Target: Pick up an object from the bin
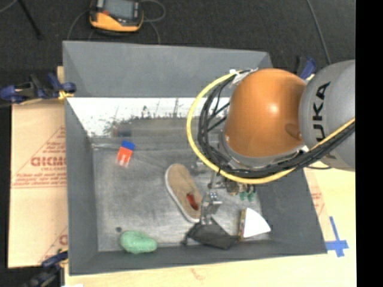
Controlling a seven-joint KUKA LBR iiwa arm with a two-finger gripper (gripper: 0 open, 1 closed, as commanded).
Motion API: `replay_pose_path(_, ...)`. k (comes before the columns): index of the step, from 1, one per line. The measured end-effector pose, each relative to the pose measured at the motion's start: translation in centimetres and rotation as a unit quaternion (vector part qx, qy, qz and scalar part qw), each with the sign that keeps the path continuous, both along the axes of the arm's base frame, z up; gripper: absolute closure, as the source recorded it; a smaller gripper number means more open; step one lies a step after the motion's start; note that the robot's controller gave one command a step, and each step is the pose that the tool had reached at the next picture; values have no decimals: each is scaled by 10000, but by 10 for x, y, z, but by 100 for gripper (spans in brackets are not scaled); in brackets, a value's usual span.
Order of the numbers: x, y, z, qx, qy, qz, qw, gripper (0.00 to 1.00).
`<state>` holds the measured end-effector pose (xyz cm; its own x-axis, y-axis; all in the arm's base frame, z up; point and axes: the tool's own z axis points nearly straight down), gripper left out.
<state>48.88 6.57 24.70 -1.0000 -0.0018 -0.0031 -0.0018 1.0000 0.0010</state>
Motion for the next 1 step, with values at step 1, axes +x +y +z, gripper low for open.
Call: replay_pose_path(1, -6, -25, -78, 3, -22, -317, 9995, 0)
